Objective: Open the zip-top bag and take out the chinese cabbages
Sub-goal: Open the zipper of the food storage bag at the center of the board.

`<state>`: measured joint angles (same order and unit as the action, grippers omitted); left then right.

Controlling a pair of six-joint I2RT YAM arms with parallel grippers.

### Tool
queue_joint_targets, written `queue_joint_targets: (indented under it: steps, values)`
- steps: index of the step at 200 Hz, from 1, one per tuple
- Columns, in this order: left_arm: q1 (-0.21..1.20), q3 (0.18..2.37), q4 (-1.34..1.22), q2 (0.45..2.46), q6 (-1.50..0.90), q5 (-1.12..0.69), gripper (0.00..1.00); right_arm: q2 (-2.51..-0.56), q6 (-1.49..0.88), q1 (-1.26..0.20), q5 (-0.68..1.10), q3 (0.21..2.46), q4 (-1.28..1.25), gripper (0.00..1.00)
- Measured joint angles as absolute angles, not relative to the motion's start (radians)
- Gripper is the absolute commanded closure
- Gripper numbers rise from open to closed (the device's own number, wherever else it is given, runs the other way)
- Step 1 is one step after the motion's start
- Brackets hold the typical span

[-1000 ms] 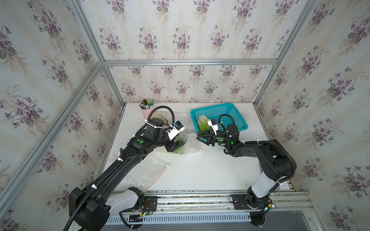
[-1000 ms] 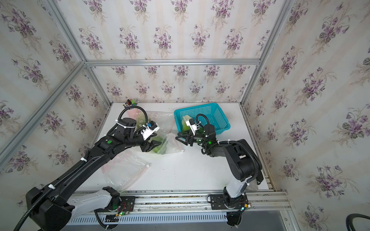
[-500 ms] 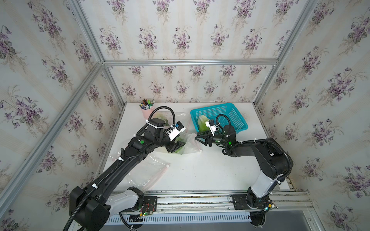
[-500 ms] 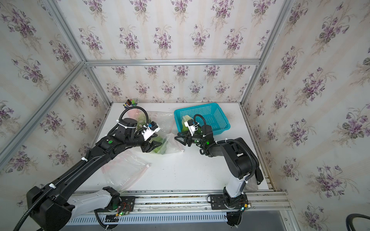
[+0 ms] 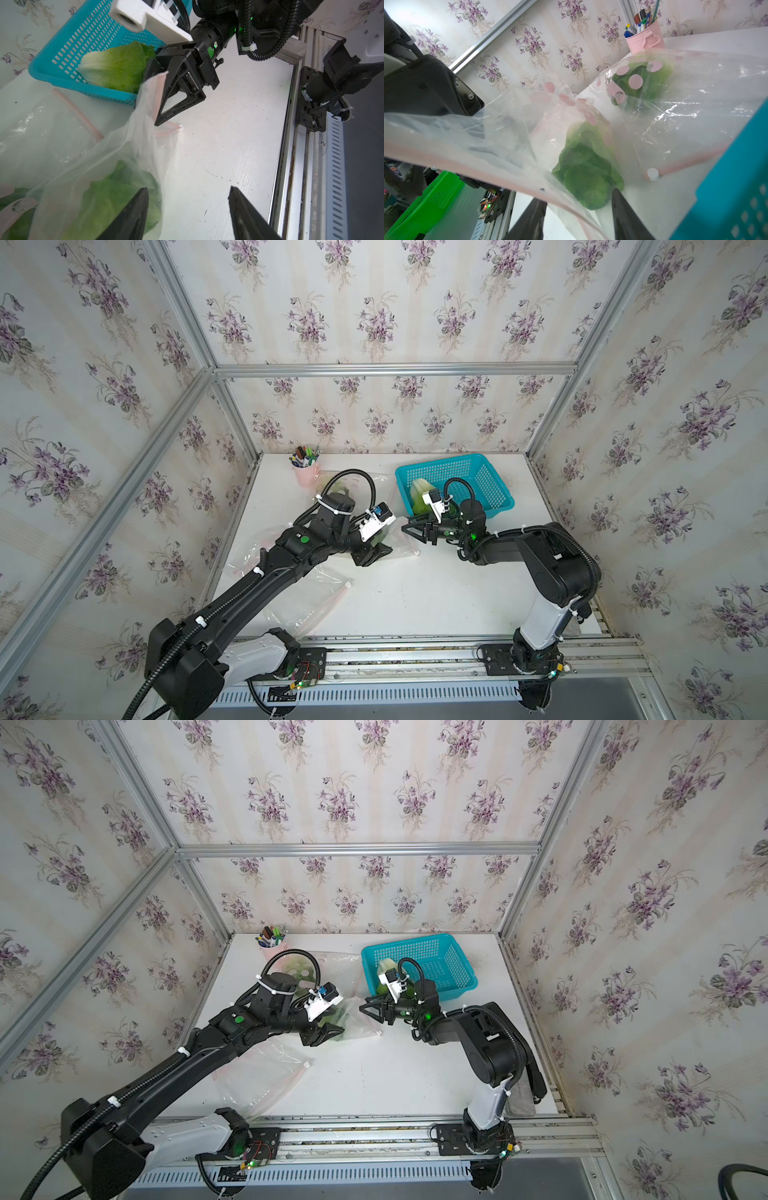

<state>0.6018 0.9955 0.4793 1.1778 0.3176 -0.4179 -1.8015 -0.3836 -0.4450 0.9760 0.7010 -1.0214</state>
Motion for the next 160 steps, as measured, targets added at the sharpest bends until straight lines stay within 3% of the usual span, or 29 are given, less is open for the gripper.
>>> queue_joint_targets:
  steps: [28,64,91,160]
  values:
    - [0.645,0.970,0.471,1.177,0.265,-0.396,0.38,-1.806,-0.358,-0.458,0.984,0.739,-0.987,0.83]
    - [0.672,0.902,0.414,1.176,0.148,-0.348,0.38,-1.790,-0.344,-0.457,0.980,0.732,-0.960,0.82]
    - [0.717,0.886,0.372,1.214,0.070,-0.303,0.38,-1.752,-0.341,-0.457,0.976,0.700,-0.952,1.00]
    - [0.779,0.868,0.174,1.342,-0.142,-0.122,0.39,-1.654,-0.369,-0.457,0.934,0.648,-0.908,1.00]
